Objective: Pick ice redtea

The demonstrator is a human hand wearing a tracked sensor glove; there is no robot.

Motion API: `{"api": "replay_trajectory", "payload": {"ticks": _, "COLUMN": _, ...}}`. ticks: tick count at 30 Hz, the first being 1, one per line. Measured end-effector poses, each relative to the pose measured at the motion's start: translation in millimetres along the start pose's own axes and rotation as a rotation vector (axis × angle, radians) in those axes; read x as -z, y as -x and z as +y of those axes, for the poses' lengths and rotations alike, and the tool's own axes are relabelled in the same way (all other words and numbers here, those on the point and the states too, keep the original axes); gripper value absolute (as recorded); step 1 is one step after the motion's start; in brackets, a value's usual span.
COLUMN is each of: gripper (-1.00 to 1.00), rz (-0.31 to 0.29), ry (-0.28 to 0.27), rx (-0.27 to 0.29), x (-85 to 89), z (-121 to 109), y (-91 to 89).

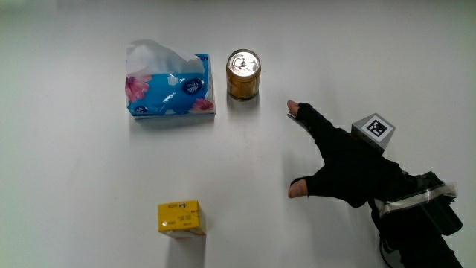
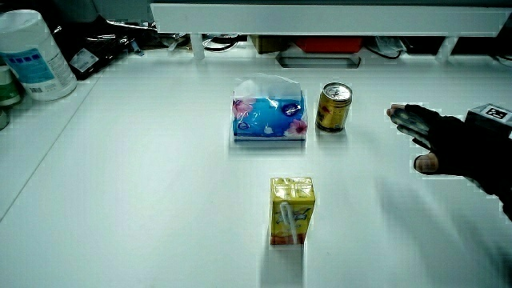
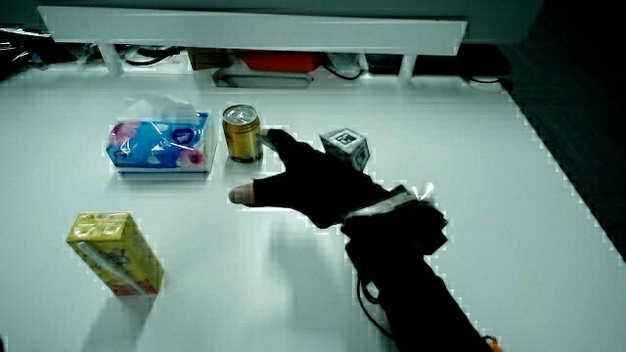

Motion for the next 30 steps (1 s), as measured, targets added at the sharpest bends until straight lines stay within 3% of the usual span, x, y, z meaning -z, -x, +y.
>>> {"api": "replay_trajectory", "payload": {"ticks": 11, "gripper": 0.00, "rz": 0.008, "ry": 0.097, "rx": 0.018, "x": 33.9, "z": 20, "y": 4.9}}
{"api": "replay_trajectory", "payload": {"ticks": 16, "gripper": 0.00, "rz": 0.042, "ry": 0.160, "rx": 0.013, "x": 56.1, "z": 32, "y": 6.5}}
{"api": "replay_trajectory", "payload": {"ticks": 17, "gripper": 0.00, "rz": 0.016, "ry": 0.163, "rx": 0.014, "x": 59.5, "z": 34, "y": 4.4}}
{"api": "replay_trajectory", "payload": {"ticks": 23, "gripper": 0.00, "rz": -0.006, "ry": 0.214, "rx": -0.010, "x": 83.1, "z": 48, "y": -1.8}}
{"api": "replay_trajectory", "payload": {"ticks": 30, "gripper": 0.00, "rz": 0.008, "ry": 0.266, "rx": -0.018, "x": 109.3, "z": 62, "y": -7.9}}
